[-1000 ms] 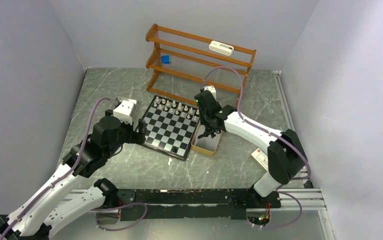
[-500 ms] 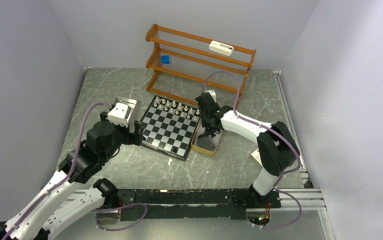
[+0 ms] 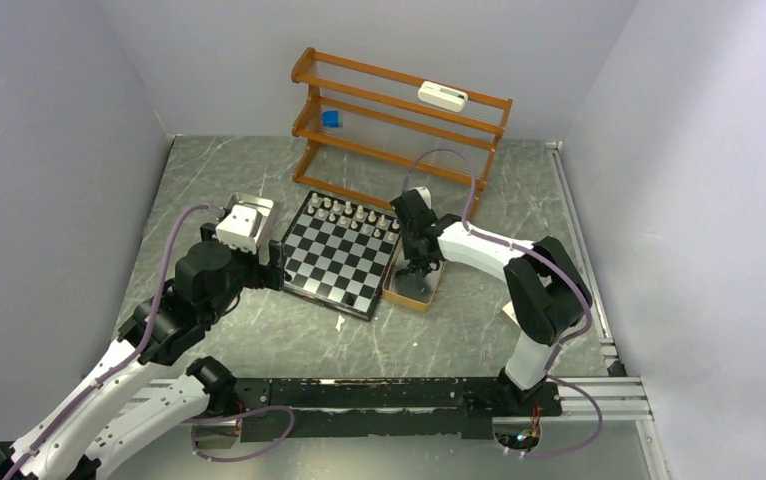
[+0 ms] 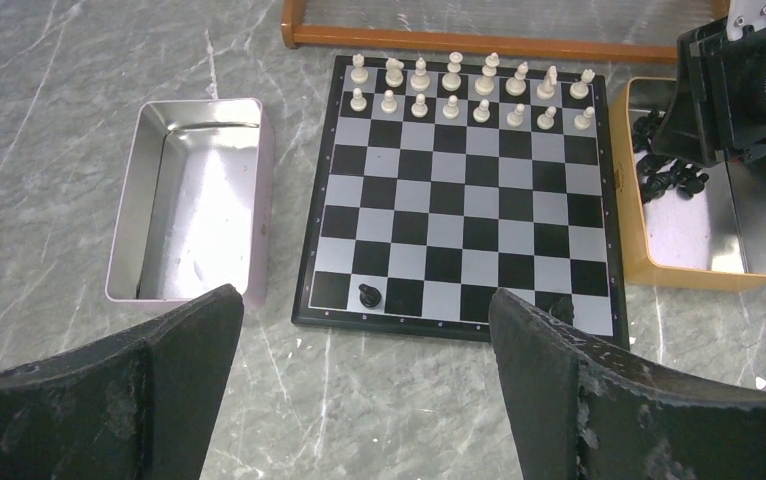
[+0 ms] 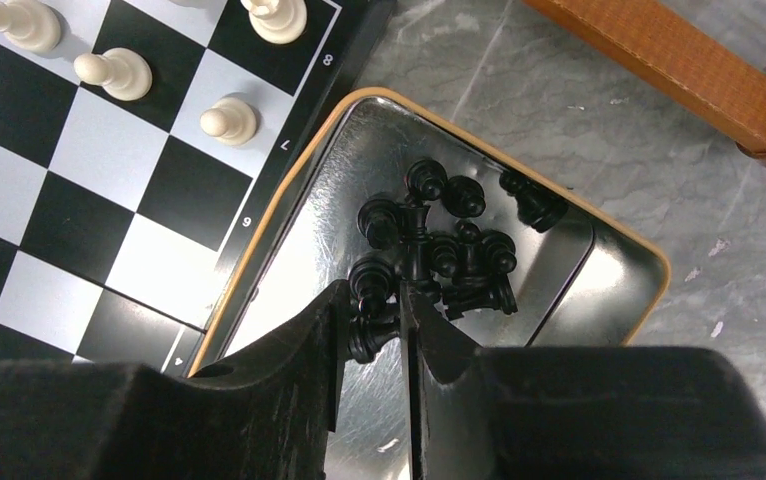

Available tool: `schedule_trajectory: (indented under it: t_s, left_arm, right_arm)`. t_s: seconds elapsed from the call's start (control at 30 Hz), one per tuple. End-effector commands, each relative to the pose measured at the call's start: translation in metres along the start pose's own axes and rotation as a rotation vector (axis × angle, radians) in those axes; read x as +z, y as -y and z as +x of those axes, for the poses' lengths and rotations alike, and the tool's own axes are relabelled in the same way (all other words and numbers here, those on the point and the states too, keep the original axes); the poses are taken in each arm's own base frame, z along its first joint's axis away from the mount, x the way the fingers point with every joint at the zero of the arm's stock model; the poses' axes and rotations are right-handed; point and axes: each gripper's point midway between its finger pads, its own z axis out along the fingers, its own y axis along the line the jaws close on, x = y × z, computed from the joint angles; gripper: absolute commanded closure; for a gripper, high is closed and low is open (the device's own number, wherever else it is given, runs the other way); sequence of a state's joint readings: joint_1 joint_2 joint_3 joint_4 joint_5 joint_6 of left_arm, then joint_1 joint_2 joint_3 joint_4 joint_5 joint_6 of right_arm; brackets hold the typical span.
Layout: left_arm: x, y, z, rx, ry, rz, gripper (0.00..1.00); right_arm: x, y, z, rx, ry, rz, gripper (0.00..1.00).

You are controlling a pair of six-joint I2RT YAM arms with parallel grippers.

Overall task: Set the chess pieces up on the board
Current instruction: Pick up the chess piece from the storage box.

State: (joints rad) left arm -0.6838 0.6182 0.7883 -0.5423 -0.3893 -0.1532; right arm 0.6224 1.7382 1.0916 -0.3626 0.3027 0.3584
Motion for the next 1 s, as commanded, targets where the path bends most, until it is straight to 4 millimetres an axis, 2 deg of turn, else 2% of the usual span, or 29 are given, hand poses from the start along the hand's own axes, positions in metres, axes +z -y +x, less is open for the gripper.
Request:
schedule_trajectory:
  t_s: [0.0,0.4,0.53,0.97]
  left_arm:
    - [0.000,-0.002,-0.008,-0.004,0.031,-0.010,0.02]
    - [-0.001,-0.001,-0.008,-0.005,0.033,-0.009,0.02]
    - [-0.001,-0.002,-0.008,-0.005,0.034,-0.010,0.02]
    - [-0.001,-0.002,-0.009,-0.006,0.037,-0.009,0.02]
  right_arm:
    - [0.009,0.001,0.003,0.013,-0.005,0.003,0.72]
    - [0.007,-0.001,0.004,0.028,-0.008,-0.007,0.74]
    - [0.006,0.002,0.005,0.024,-0.014,0.004,0.78]
    - [-0.007,0.008,0.001,0.032,0.004,0.016,0.84]
